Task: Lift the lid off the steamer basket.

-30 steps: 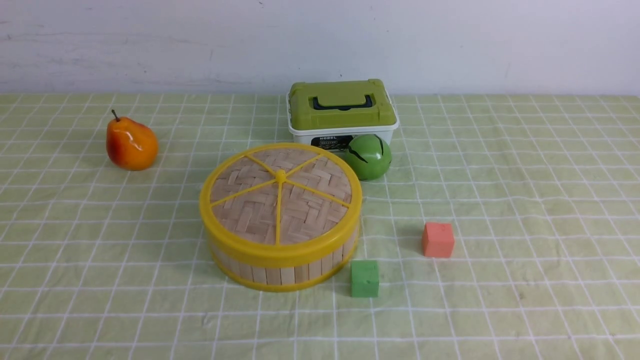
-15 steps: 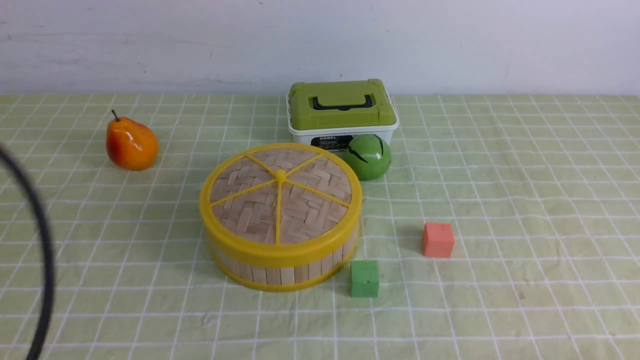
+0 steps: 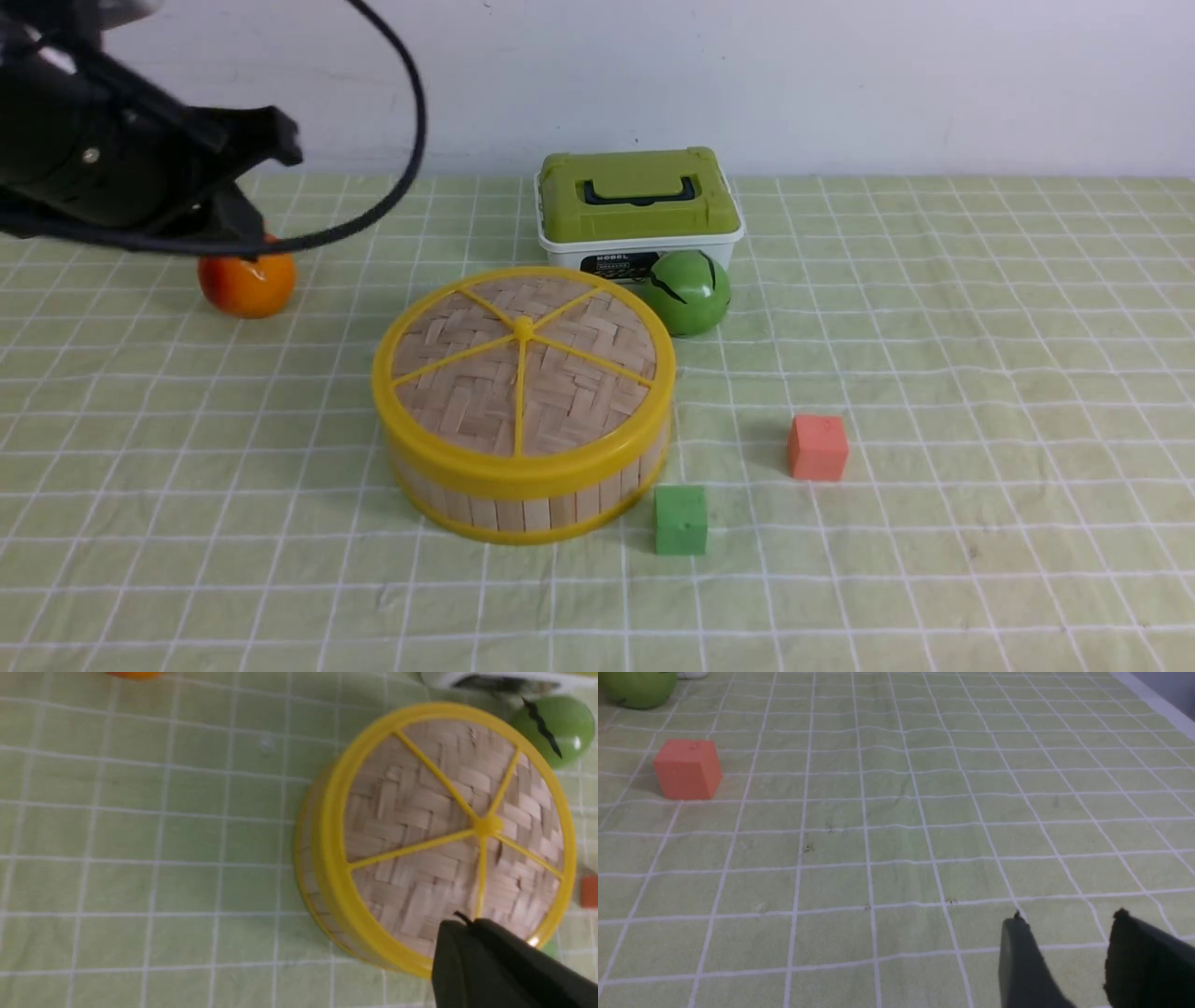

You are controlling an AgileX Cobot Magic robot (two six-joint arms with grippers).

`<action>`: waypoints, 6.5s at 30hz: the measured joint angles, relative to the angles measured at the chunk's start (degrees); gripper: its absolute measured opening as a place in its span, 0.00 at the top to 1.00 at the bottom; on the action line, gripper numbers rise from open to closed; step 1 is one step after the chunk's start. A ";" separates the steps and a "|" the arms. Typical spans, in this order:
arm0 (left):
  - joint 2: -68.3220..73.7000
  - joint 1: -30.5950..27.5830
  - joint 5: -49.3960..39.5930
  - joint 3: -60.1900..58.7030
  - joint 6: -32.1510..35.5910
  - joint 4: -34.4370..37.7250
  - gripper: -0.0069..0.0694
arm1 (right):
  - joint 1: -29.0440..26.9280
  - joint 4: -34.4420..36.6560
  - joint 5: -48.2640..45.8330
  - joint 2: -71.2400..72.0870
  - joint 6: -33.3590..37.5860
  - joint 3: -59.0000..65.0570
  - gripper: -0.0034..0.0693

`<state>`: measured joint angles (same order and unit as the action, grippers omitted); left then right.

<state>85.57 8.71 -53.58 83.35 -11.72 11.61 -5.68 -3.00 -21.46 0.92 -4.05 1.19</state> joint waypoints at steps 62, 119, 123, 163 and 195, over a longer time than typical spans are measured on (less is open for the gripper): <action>17.51 13.83 -17.63 38.07 0.91 -24.91 0.77 | 0.00 0.00 0.00 0.00 0.00 0.00 0.62; -43.80 -8.05 28.29 -32.39 -13.79 -20.01 0.93 | 0.00 0.00 0.00 0.00 0.00 0.00 0.62; -59.04 -8.05 30.75 -48.87 -11.87 -19.27 0.93 | 0.00 0.00 0.00 0.00 0.00 0.00 0.62; -86.25 -0.37 28.48 -84.63 6.66 -8.20 0.93 | 0.00 0.00 0.00 0.00 0.00 0.00 0.62; -86.25 -3.04 28.54 -84.64 4.67 -9.26 0.93 | 0.00 0.00 0.00 0.00 0.00 0.00 0.62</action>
<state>-0.68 5.67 -25.04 -1.29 -7.05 2.36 -5.68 -3.00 -21.46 0.92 -4.05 1.19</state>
